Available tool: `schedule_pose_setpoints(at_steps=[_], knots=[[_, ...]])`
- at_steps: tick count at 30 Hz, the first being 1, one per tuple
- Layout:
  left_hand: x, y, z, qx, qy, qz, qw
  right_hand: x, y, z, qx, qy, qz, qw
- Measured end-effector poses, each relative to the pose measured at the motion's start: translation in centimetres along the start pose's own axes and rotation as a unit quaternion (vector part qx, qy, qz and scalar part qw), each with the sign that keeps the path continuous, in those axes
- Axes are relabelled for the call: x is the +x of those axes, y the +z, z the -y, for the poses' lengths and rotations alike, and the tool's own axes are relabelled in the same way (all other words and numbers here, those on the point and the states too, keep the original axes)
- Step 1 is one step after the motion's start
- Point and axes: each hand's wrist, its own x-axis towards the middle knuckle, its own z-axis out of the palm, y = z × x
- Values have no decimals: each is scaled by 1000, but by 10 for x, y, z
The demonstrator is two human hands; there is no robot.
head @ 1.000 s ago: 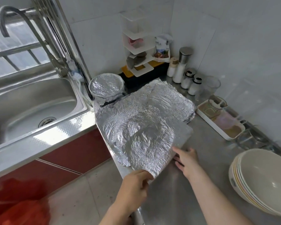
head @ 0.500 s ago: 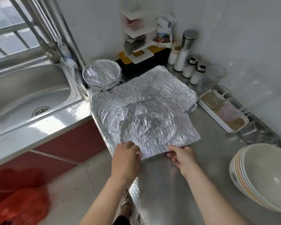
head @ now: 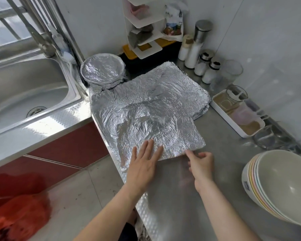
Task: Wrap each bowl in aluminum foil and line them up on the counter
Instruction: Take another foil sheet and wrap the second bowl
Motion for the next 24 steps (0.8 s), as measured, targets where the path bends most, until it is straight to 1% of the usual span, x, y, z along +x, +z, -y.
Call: schedule_pose_setpoints(at_steps=[2,4,6,8,11,15,18,22,24], knots=[[-3,5,1,-6,-6,8,1000,9,-9,-2,-55,-55,-36,996],[-8,9,0,-8,-13,24,1000,15,-13,2,-76,-84,-12,993],[-10,9,-3,-21,-16,42,999,24,-14,7,-108,-137,13,985],[-12,7,-4,-36,-21,53,998,34,-13,8,-147,-180,2,973],[-14,8,-2,-67,-41,54,995,44,-13,12,-190,-154,-15,970],[-9,8,0,-73,-88,-5,993,56,-14,16,-296,-141,-19,944],[-3,10,-1,-45,-109,2,993,61,-15,18,-379,-148,-12,913],[-6,17,1,11,-102,-2,995,69,-17,19,-469,-170,-8,867],[-8,21,4,32,-93,-13,995,69,-18,19,-494,-170,-4,853]])
